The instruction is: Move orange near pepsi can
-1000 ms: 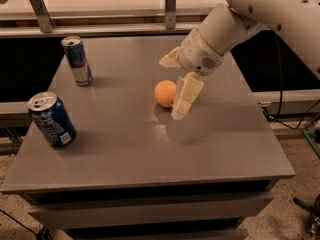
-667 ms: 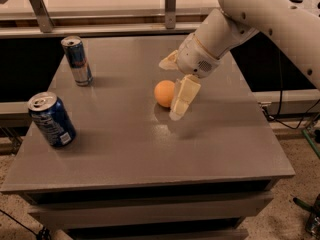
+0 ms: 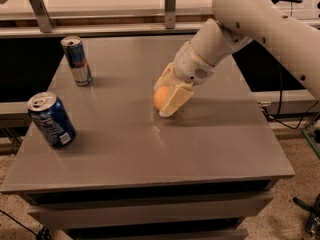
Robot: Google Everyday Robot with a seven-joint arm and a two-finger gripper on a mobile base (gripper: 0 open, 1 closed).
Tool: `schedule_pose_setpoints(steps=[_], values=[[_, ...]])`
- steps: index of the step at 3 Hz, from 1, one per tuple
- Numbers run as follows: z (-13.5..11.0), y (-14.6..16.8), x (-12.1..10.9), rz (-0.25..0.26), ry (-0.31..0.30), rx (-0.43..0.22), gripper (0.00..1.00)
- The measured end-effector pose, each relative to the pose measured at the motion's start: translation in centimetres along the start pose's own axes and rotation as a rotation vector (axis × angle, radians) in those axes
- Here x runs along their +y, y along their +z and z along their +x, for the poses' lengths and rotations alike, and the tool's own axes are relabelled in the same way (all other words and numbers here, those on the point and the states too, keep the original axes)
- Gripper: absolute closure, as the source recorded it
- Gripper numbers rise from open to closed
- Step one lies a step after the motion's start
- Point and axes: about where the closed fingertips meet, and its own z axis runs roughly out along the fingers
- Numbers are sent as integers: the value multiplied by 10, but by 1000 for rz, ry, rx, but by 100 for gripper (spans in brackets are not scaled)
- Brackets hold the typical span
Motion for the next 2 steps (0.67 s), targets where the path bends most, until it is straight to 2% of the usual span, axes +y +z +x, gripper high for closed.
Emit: schedule_pose_setpoints(steps=[1, 2], values=[[-1, -2, 3, 4, -17, -11, 64], [-20, -10, 4, 6, -52, -84, 87]])
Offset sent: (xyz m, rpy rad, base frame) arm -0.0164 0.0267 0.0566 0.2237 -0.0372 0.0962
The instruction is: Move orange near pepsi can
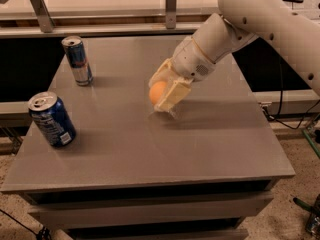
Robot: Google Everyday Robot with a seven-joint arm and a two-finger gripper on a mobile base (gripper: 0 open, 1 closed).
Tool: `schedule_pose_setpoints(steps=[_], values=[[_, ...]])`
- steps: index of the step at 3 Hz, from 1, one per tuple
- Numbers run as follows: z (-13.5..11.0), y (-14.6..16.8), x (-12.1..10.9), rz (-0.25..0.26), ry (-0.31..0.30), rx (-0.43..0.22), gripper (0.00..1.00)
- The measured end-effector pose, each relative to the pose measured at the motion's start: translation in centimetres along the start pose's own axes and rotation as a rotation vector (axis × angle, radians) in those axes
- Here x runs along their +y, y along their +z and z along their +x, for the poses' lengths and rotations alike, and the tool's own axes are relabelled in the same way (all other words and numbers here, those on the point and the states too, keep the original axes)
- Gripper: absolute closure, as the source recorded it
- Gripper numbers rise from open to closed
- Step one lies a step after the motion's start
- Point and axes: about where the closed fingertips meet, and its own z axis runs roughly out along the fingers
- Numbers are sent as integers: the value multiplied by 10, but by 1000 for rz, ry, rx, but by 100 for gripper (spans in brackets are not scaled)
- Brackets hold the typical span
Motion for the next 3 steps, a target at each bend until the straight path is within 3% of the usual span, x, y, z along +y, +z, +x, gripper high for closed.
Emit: schedule_pose_setpoints(steps=[1, 2, 3], values=[[-81, 16, 11, -115, -146, -164, 100], [-126, 40, 21, -209, -247, -221, 100], [-152, 66, 31, -287, -305, -246, 100]])
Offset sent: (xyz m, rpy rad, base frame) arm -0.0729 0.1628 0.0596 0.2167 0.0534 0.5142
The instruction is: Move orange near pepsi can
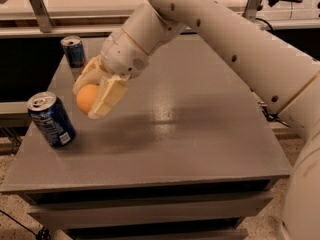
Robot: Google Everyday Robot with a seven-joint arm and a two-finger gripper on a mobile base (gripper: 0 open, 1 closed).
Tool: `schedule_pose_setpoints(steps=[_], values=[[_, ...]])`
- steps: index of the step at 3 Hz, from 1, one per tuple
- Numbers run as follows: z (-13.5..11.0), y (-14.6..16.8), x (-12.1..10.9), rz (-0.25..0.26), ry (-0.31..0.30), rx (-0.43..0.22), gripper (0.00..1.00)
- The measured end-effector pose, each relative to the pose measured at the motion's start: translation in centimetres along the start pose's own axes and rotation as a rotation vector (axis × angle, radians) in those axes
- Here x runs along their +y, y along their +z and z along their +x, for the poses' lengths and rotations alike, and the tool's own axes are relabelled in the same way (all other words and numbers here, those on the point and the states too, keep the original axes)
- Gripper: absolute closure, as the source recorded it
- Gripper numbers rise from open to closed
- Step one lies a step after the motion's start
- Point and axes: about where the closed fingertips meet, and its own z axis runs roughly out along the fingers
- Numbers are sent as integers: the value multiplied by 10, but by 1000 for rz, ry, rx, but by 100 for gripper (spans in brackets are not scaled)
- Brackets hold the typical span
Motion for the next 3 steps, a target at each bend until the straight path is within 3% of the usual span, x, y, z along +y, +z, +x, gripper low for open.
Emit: schedule_pose_setpoints(steps=[2, 3], values=[[3, 27, -14, -34, 15, -17, 100], [8, 33, -14, -40, 28, -20, 82]])
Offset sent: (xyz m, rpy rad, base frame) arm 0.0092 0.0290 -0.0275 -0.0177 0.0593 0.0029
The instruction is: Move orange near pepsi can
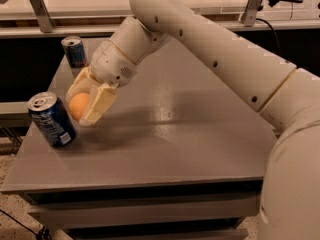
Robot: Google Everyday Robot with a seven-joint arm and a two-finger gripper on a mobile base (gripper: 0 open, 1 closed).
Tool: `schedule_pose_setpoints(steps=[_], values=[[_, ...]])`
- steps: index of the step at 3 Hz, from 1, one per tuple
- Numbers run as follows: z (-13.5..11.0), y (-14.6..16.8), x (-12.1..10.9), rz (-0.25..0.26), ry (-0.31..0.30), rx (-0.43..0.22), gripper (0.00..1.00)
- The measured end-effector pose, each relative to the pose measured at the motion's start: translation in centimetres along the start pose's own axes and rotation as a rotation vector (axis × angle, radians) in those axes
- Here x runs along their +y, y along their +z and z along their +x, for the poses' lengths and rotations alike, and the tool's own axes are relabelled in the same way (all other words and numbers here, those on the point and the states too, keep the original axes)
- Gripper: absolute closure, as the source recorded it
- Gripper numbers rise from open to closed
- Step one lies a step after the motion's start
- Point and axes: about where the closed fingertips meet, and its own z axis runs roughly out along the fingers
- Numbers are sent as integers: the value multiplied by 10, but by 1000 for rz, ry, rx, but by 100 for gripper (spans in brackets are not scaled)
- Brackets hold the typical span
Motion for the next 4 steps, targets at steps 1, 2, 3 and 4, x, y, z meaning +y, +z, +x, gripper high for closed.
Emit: schedule_pose_setpoints(steps=[1, 2, 3, 4], values=[[3, 7, 2, -15, 18, -13, 59], [3, 9, 1, -16, 16, -14, 35], [2, 11, 0, -17, 15, -15, 12], [1, 12, 0, -18, 13, -16, 0]])
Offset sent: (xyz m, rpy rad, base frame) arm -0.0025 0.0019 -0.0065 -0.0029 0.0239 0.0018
